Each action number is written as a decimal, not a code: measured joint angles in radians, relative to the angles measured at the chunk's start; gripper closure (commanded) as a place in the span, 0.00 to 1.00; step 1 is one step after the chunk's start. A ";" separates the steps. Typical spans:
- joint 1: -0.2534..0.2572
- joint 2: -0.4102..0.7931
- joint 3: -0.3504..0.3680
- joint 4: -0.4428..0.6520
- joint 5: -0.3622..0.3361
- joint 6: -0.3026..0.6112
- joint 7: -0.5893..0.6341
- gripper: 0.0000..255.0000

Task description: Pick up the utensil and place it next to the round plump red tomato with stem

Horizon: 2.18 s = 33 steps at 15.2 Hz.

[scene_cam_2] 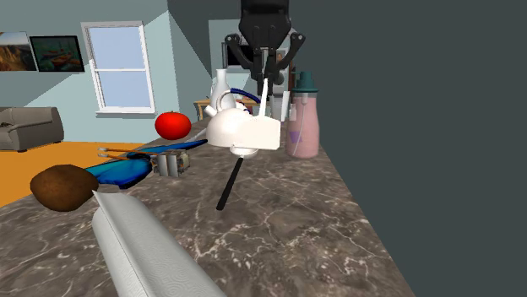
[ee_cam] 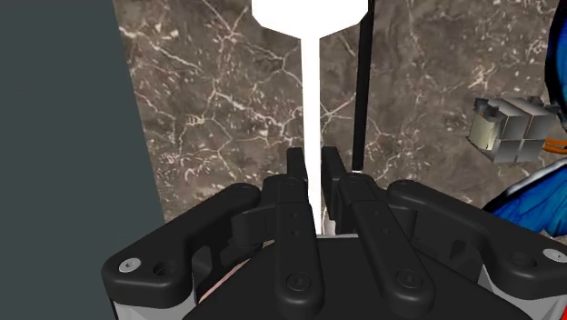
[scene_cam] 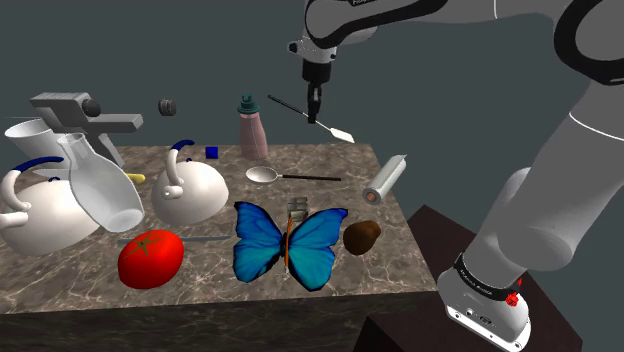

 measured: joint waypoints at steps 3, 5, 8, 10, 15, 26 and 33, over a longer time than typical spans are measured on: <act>0.031 0.048 0.031 0.055 -0.001 -0.004 0.062 1.00; 0.053 0.075 0.053 0.083 -0.003 -0.004 0.107 1.00; 0.088 0.135 0.083 0.163 -0.010 -0.021 0.174 1.00; 0.108 0.173 0.099 0.215 -0.015 -0.034 0.212 1.00; 0.171 0.280 0.138 0.353 -0.035 -0.062 0.317 1.00; 0.250 0.464 0.167 0.559 -0.068 -0.083 0.426 1.00; 0.249 0.472 0.166 0.472 -0.069 0.011 0.426 1.00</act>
